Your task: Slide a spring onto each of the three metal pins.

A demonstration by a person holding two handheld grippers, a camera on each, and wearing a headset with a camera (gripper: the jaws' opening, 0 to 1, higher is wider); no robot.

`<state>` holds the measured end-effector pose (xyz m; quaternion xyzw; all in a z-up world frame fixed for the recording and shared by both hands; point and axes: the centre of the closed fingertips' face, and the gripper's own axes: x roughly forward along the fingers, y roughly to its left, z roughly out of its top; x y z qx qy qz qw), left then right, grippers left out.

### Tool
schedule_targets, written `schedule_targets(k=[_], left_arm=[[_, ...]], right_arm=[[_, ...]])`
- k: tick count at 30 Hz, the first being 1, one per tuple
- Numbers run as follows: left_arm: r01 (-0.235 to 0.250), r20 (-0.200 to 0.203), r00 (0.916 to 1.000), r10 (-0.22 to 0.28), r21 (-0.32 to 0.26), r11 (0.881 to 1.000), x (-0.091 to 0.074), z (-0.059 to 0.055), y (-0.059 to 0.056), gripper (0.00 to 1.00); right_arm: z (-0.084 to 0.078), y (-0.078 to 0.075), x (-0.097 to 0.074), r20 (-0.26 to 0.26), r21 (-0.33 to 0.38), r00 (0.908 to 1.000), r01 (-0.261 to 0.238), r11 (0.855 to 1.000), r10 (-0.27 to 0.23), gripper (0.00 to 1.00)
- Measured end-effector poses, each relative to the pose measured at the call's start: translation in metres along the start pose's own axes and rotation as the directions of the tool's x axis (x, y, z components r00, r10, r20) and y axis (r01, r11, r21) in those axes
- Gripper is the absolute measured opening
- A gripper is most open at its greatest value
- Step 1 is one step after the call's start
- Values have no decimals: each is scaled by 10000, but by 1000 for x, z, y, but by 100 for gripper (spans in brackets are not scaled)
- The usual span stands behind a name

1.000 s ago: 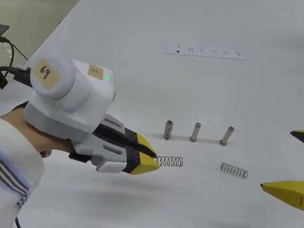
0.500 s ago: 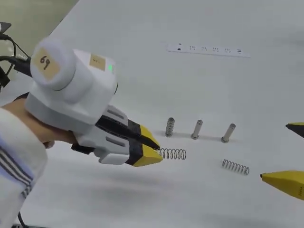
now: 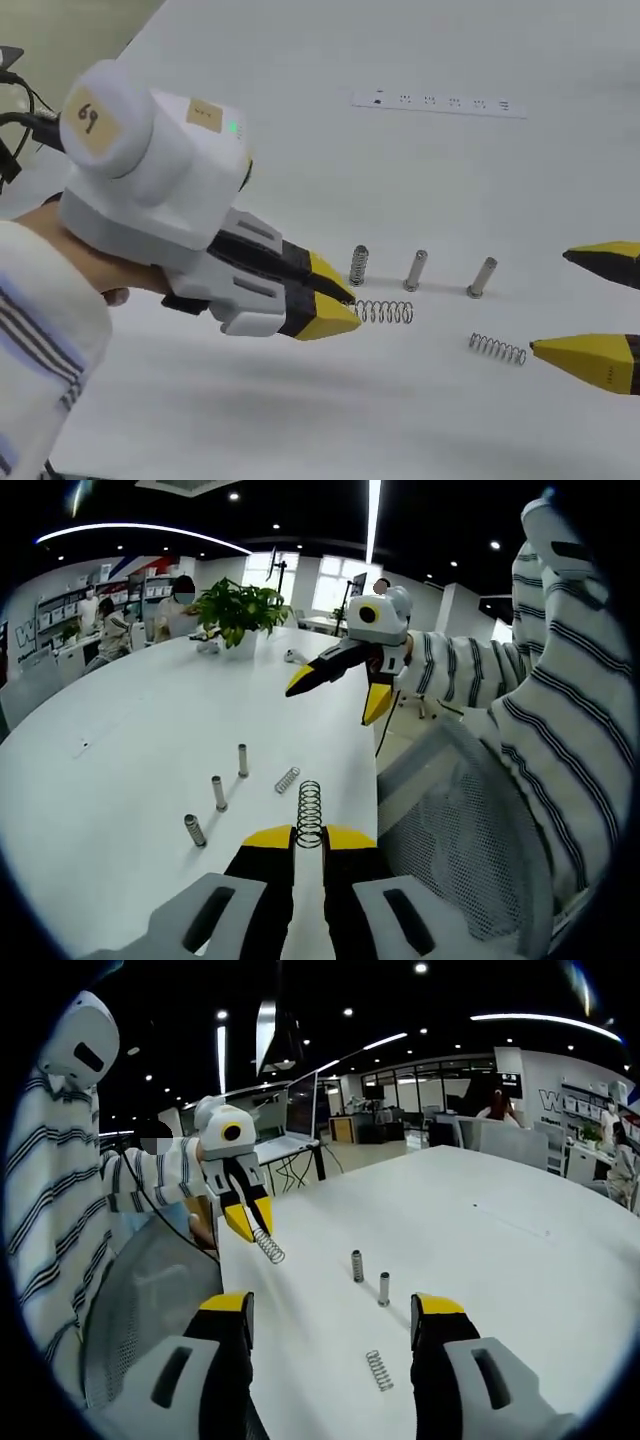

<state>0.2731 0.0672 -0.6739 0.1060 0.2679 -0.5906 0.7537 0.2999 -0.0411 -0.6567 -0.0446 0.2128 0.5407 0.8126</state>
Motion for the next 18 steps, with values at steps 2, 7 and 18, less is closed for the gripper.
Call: schedule_targets(k=[2,7,18], left_arm=[[37,88,10000,-37,-29,10000,0,2,0,3],[161,429,9989,-161,-3,9999,2,8,-1,3],[323,747,9967,-328,74,9994,3,16,-4,3]], right_arm=[[1,1,2,25,-56,10000,-89,9999,89,60],[8,8,16,99,-195,9984,-561,9982,563,57],[14,34,45,-33,-505,9841,-1777,9828,1777,43]])
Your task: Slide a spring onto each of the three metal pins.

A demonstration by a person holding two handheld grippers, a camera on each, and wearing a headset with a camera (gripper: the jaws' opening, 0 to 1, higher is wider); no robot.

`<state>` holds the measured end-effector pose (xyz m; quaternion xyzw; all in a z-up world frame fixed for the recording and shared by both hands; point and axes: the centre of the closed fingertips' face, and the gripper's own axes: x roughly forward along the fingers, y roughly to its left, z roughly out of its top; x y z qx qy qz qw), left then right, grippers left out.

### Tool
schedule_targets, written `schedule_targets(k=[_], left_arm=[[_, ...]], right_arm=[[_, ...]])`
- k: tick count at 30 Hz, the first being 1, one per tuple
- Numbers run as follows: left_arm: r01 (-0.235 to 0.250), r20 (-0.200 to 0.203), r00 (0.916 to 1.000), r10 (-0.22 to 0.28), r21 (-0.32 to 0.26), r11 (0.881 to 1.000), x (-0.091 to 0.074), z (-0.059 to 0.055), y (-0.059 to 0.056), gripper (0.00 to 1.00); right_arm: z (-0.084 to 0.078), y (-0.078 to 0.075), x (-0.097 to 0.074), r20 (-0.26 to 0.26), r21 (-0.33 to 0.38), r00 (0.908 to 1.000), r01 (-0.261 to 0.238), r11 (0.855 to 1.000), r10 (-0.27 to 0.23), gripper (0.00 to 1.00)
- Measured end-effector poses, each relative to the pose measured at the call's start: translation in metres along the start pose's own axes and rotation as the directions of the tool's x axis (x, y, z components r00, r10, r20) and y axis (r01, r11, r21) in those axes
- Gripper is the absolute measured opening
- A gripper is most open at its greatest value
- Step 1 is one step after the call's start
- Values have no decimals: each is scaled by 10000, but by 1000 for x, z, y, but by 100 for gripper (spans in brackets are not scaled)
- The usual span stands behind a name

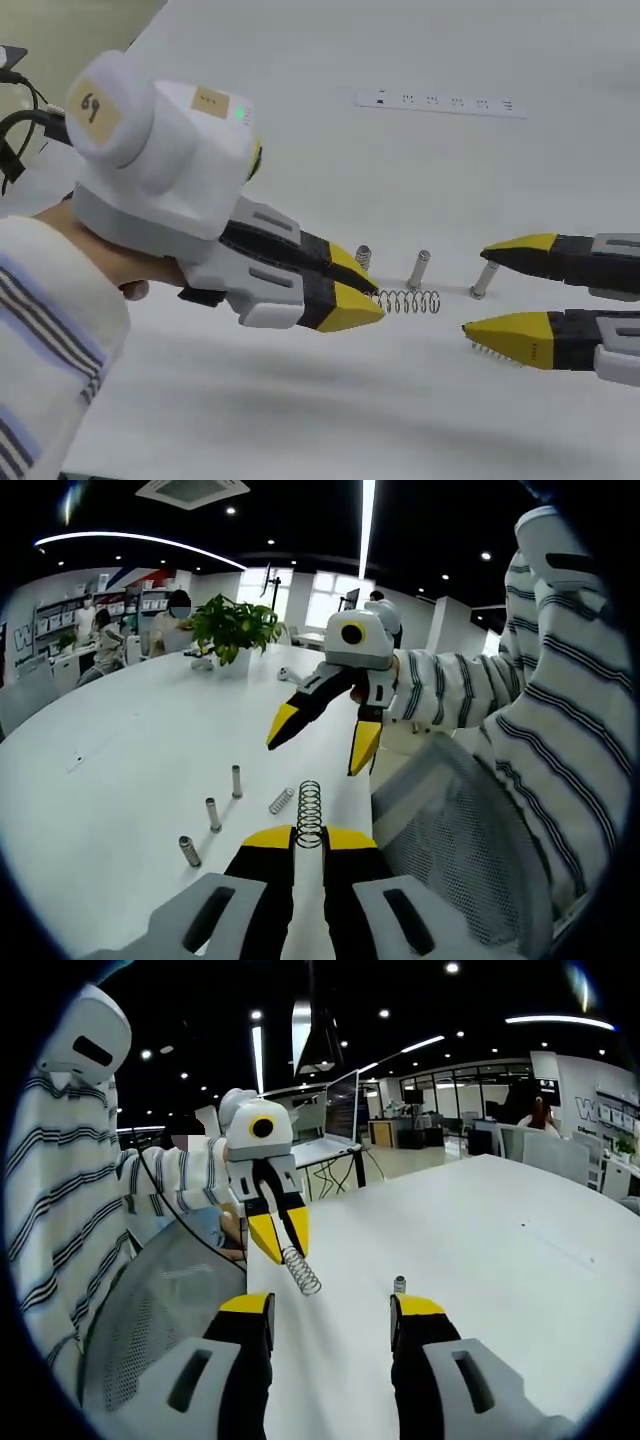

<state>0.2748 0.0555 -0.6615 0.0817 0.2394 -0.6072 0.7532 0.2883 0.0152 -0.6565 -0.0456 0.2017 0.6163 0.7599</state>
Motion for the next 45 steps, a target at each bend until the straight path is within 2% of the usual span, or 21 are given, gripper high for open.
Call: schedule_targets(k=[10,13,16,21,28,36,45], left_arm=[[212,213,9995,-215,143,9997,1,5,-5,3],[277,282,9992,-282,164,9995,1,7,-6,3],[334,316,9989,-339,170,9993,2,8,-7,3],[331,373,9987,-339,213,9992,1,9,-8,3],[376,353,9986,-383,204,9991,1,6,-9,3],[404,347,9985,-413,262,9988,2,5,-12,3],[368,194,9991,-374,309,9988,3,2,-16,3]], right_arm=[[4,11,13,55,-226,9987,-511,9984,512,30],[3,14,16,-23,-284,9975,-703,9971,703,23],[1,16,18,-157,-298,9965,-822,9962,817,22],[-4,19,20,-404,-424,9946,-972,9944,955,19],[-4,24,19,-478,-361,9907,-1289,9910,1272,9],[-6,25,16,-663,-315,9878,-1433,9892,1410,9],[-10,30,16,-884,163,9817,-1680,9857,1688,9]])
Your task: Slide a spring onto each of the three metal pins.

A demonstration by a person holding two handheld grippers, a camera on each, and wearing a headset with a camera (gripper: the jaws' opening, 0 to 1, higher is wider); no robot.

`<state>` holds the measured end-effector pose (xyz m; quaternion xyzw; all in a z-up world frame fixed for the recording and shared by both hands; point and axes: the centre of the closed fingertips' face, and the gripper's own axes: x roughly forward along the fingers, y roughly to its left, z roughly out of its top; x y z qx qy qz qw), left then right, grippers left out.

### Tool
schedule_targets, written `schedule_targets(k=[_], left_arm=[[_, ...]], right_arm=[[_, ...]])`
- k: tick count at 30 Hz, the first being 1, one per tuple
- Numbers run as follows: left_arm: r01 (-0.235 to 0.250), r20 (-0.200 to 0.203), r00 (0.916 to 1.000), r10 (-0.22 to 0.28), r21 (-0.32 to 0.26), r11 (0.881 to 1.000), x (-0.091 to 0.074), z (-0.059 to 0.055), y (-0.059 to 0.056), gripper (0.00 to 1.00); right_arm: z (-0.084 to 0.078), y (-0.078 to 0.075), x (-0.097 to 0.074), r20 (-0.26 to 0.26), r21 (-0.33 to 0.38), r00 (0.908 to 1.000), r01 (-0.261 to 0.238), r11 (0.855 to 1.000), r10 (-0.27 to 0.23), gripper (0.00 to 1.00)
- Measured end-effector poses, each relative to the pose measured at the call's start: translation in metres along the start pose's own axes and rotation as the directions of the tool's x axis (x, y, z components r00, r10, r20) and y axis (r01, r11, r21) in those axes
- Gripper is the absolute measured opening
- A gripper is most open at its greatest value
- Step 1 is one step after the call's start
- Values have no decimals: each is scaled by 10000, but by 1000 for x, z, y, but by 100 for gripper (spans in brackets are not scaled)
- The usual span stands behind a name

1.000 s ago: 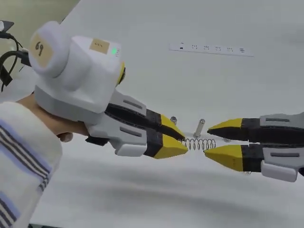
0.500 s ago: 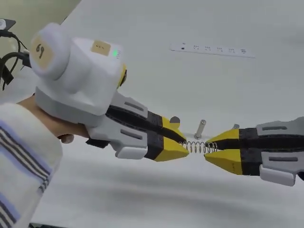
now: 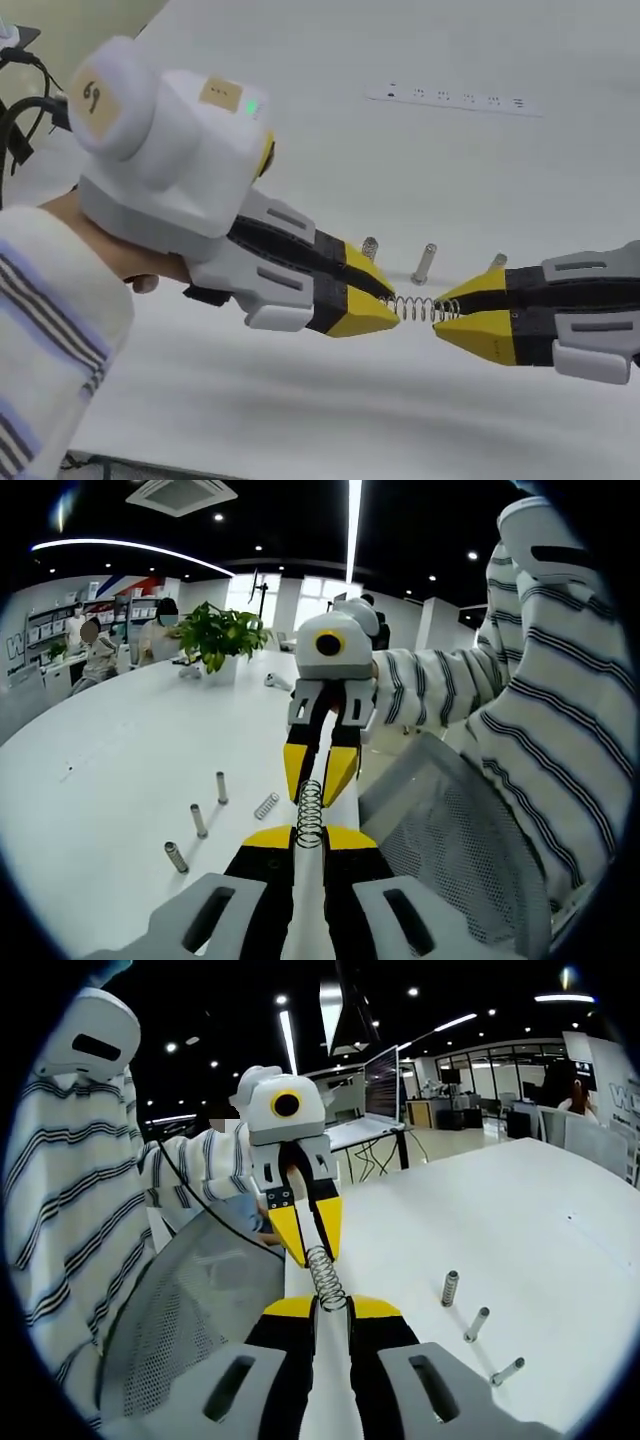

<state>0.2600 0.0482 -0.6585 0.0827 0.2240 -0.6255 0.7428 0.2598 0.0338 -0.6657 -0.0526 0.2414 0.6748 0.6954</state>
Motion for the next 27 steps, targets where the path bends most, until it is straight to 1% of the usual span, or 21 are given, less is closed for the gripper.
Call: schedule_targets(k=[4,9,13,15,18,21,22,25,27], left_arm=[[-77,22,10000,77,-77,9999,2,-2,-1,3],[-168,-1,9999,168,-6,9999,7,-5,-4,3],[-313,73,9995,313,1,9995,9,-6,-3,3],[-361,177,9992,360,35,9993,11,-4,-2,3],[-436,172,9989,433,178,9989,18,0,-3,3],[-495,266,9985,489,218,9985,21,2,-4,3],[-529,368,9980,520,233,9983,22,5,-4,3],[-543,481,9974,531,238,9982,25,8,-5,3],[-535,461,9976,522,267,9982,26,8,-5,3]], right_arm=[[-2,2,1,-166,-7,9999,11,10000,-11,9],[-8,1,-1,-468,-102,9989,36,9999,-40,9],[-6,1,-5,-517,-163,9986,73,9998,-82,9],[-6,0,-7,-604,-224,9981,93,9997,-107,9],[-5,-1,-10,-784,-403,9969,75,9992,-107,9],[-2,-3,-12,-871,-527,9961,65,9986,-111,9],[-1,-3,-13,-964,-608,9953,64,9981,-122,9],[2,-1,-15,-1063,-724,9943,40,9974,-117,9],[4,2,-15,-1188,-816,9929,8,9967,-105,9]])
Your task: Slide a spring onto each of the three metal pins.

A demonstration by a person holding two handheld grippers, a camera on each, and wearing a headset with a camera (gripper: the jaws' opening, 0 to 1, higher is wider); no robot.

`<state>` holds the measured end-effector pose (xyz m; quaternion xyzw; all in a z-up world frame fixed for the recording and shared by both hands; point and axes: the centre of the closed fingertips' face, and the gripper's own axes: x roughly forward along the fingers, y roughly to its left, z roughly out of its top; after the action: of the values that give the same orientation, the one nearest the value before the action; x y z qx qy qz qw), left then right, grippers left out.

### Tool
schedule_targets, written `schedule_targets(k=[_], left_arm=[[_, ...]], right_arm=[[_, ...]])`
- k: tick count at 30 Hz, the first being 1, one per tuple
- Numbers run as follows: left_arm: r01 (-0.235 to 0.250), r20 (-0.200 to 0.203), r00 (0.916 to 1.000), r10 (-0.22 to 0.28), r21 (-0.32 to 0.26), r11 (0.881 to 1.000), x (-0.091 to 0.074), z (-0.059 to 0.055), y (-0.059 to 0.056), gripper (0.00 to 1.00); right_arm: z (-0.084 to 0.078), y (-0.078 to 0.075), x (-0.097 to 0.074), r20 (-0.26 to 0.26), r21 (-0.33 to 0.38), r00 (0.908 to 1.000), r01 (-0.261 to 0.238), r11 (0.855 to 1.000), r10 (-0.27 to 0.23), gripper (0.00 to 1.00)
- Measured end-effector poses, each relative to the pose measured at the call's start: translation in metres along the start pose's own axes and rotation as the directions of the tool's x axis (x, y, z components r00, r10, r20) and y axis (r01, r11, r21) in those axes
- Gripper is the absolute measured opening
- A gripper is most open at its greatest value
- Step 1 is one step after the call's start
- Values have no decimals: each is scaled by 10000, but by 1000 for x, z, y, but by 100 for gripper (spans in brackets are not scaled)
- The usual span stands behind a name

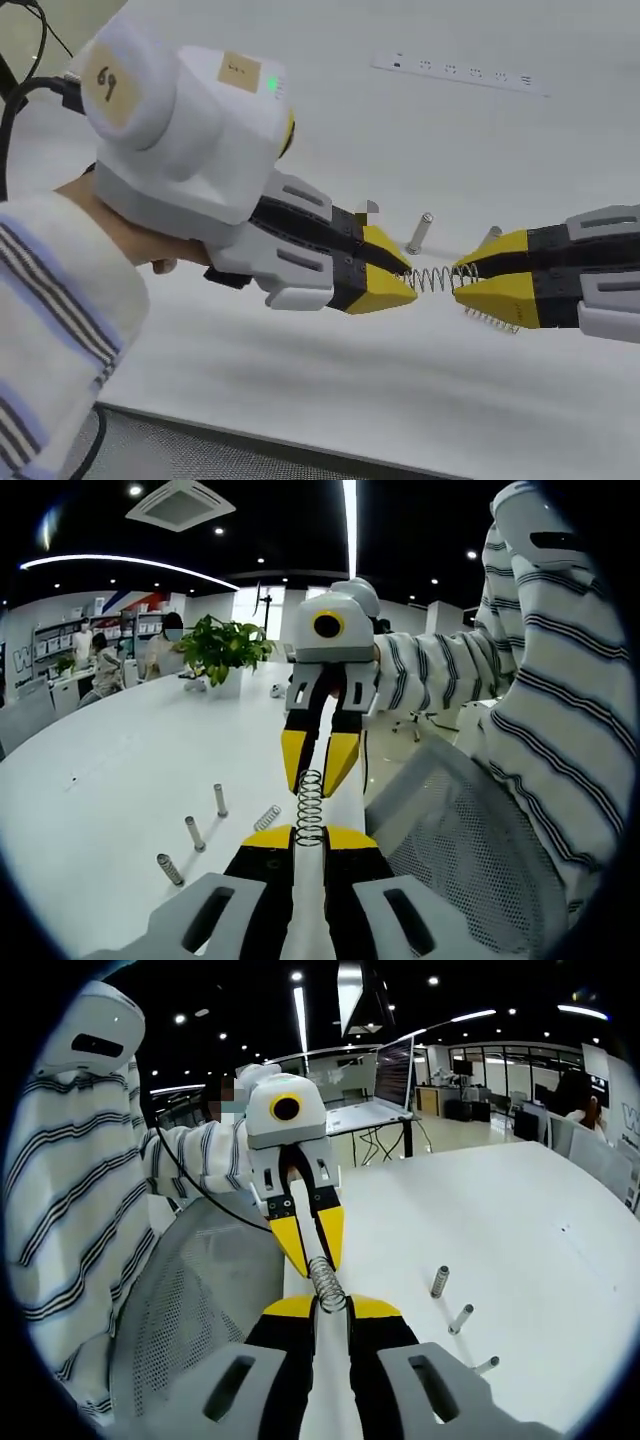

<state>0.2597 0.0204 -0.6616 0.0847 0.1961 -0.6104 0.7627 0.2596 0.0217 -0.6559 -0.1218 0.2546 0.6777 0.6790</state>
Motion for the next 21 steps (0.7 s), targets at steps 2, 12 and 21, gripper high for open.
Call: schedule_targets(k=[2,12,21], left_arm=[[-1,16,10000,1,26,10000,2,1,0,3],[5,226,9997,-7,82,10000,8,2,-3,3],[27,571,9984,-23,-68,10000,14,3,-6,3]], right_arm=[[1,1,0,-122,-144,9999,1,9999,-3,9],[8,6,-2,-796,-620,9968,-40,9981,-10,9],[9,12,-7,-1582,-787,9874,-203,9967,76,9]])
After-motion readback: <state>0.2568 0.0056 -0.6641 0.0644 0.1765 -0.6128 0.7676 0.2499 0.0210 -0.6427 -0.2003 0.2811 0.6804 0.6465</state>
